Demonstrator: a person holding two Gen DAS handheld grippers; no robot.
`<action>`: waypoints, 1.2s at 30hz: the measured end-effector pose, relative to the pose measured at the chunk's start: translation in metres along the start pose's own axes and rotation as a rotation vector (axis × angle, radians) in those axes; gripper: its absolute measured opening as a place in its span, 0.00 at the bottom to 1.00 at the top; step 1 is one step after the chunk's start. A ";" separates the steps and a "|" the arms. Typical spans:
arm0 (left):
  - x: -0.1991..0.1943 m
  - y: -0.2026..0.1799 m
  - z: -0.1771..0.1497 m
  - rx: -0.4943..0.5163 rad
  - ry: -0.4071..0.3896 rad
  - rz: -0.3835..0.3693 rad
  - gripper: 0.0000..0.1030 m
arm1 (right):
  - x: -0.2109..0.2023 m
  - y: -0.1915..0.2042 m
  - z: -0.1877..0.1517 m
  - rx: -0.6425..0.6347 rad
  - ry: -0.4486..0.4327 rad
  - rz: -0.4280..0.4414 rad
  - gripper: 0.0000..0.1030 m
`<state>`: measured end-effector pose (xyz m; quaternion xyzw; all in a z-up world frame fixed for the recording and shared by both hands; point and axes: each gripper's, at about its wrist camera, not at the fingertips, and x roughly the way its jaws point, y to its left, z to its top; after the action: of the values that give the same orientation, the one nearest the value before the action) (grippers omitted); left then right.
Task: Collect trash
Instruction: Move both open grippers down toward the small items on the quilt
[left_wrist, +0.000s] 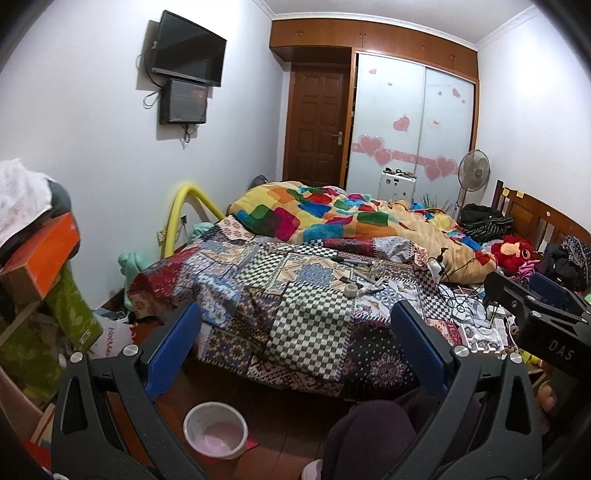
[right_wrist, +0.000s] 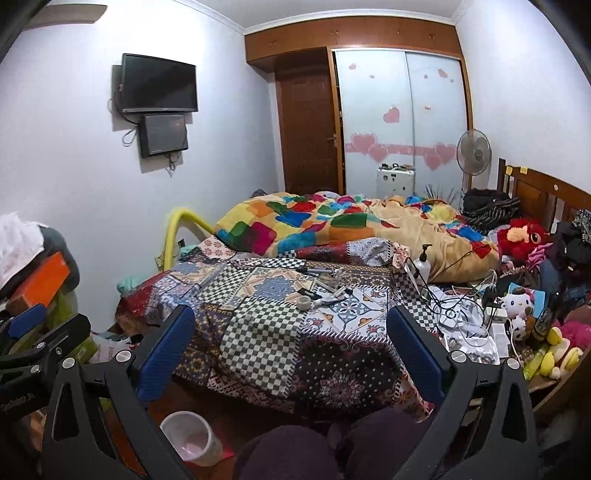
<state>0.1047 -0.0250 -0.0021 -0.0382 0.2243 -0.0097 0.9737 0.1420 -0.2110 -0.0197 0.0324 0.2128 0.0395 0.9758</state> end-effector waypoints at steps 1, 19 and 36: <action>0.008 -0.002 0.004 0.002 0.001 -0.007 1.00 | 0.007 -0.004 0.004 0.002 0.001 -0.010 1.00; 0.209 -0.048 0.051 0.012 0.135 -0.082 1.00 | 0.160 -0.084 0.032 -0.041 0.102 -0.079 1.00; 0.412 -0.081 -0.001 0.036 0.395 -0.122 0.83 | 0.320 -0.132 -0.003 -0.033 0.397 0.086 0.71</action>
<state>0.4744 -0.1205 -0.1756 -0.0319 0.4078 -0.0801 0.9090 0.4398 -0.3131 -0.1648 0.0169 0.3988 0.0901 0.9125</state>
